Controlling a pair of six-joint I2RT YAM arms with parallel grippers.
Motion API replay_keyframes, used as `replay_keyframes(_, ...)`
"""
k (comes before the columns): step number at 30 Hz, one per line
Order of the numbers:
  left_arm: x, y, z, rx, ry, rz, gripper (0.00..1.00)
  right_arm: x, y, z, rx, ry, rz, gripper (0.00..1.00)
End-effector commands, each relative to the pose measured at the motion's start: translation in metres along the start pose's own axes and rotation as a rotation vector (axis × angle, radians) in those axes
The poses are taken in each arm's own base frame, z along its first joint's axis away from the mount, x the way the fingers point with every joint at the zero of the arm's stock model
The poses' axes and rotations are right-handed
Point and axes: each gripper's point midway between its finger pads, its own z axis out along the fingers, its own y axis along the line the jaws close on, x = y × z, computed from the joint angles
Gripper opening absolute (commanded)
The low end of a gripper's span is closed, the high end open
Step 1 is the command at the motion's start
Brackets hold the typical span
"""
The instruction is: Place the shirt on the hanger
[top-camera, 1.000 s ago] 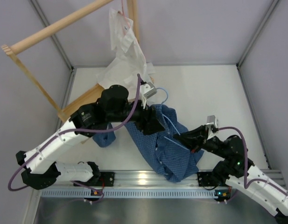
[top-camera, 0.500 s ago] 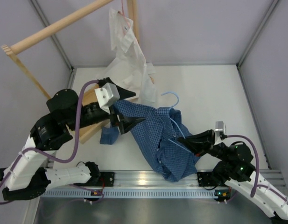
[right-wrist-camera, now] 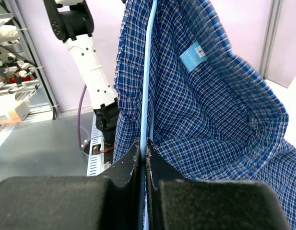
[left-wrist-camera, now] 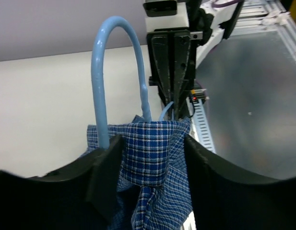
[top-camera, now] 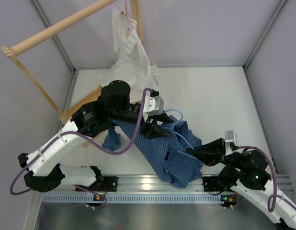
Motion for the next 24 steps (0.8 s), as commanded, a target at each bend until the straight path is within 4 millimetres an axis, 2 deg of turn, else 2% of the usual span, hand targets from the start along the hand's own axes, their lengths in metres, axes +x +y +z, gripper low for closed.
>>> replay_keyframes(1, -0.021, -0.021, -0.007, 0.112, -0.069, 0.042, 0.53, -0.034, 0.018, -0.004, -0.064, -0.071, -0.084, 0.0)
replay_keyframes(2, -0.02, -0.021, -0.007, 0.121, -0.068, 0.038, 0.49, -0.034, 0.019, -0.004, -0.067, -0.067, -0.083, 0.0)
replay_keyframes(4, -0.018, -0.023, -0.006, 0.137, -0.067, 0.03, 0.47, -0.035, 0.021, -0.004, -0.073, -0.067, -0.091, 0.0)
replay_keyframes(6, -0.018, -0.024, -0.008, 0.15, -0.069, 0.027, 0.41, -0.033, 0.021, -0.003, -0.08, -0.056, -0.088, 0.0)
replay_keyframes(12, -0.017, -0.022, -0.005, 0.156, -0.066, 0.017, 0.39, -0.03, 0.028, -0.001, -0.132, -0.038, -0.09, 0.0)
replay_keyframes(16, -0.017, -0.023, -0.004, 0.162, -0.065, 0.015, 0.41, -0.031, 0.03, 0.0, -0.147, -0.037, -0.097, 0.0)
replay_keyframes(17, -0.016, -0.023, -0.004, 0.167, -0.066, 0.015, 0.29, -0.032, 0.031, -0.001, -0.151, -0.038, -0.099, 0.0)
replay_keyframes(19, -0.017, -0.027, -0.005, 0.182, -0.068, 0.014, 0.17, -0.033, 0.032, -0.001, -0.156, -0.039, -0.1, 0.0)
replay_keyframes(23, -0.017, -0.033, -0.005, 0.223, -0.075, 0.009, 0.14, -0.031, 0.032, 0.002, -0.163, -0.024, -0.092, 0.0)
replay_keyframes(24, -0.017, -0.034, -0.005, 0.231, -0.076, 0.005, 0.1, -0.031, 0.032, 0.002, -0.161, -0.023, -0.092, 0.0)
